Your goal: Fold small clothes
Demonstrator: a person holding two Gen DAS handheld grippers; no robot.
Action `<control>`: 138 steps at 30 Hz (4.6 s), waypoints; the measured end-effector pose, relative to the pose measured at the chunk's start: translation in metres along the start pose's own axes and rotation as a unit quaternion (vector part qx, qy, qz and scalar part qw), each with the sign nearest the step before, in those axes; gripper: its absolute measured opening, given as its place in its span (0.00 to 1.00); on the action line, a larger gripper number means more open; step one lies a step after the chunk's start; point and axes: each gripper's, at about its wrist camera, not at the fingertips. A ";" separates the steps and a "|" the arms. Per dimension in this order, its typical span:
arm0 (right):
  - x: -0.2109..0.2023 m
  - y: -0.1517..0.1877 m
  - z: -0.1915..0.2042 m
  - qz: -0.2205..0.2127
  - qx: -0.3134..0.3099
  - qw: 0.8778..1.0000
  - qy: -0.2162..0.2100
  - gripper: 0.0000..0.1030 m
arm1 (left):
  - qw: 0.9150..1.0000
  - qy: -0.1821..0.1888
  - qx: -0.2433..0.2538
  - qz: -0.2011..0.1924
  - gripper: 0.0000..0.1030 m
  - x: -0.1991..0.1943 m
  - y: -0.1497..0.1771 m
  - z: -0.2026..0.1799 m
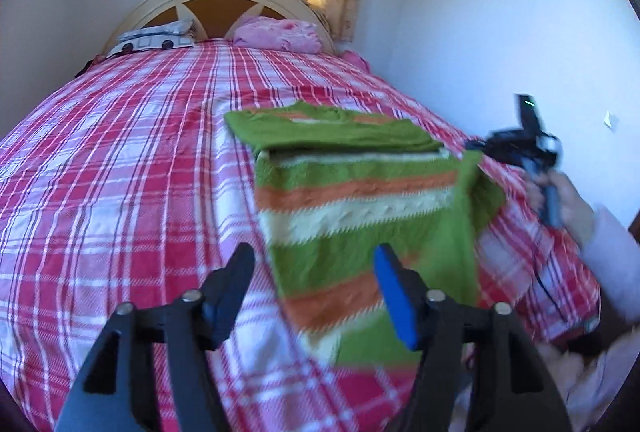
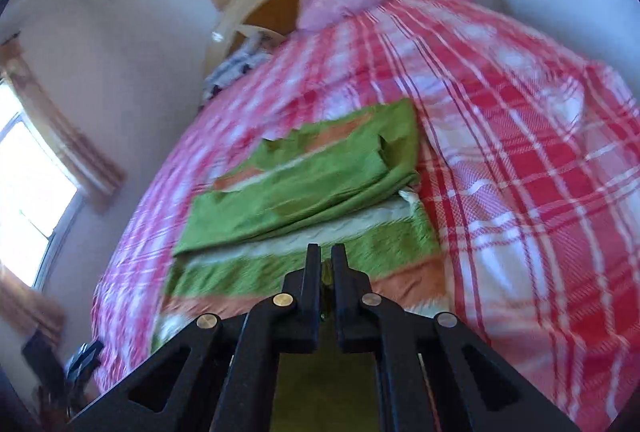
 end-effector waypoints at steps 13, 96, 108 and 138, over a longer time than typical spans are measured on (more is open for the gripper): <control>0.049 0.009 -0.013 0.019 -0.016 0.999 0.045 0.04 | 0.998 0.012 0.022 0.061 0.73 0.064 -0.007 -0.002; 0.015 0.049 0.048 0.022 -0.280 0.957 0.074 0.07 | 0.984 0.007 -0.176 0.000 0.11 0.073 0.002 -0.008; -0.034 0.016 0.070 -0.093 -0.241 0.962 0.082 0.07 | 0.984 -0.023 -0.171 -0.035 0.11 0.083 -0.073 0.008; 0.087 -0.143 0.050 -0.125 -0.182 0.966 0.135 0.07 | 0.977 -0.074 -0.194 -0.041 0.10 0.237 -0.224 0.062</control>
Point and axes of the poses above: each gripper's, at about its wrist camera, not at the fingertips, and x roughly the way its jaws point, z to its left, y to its underside, and after that the axes turned 1 degree about -x, right-handed
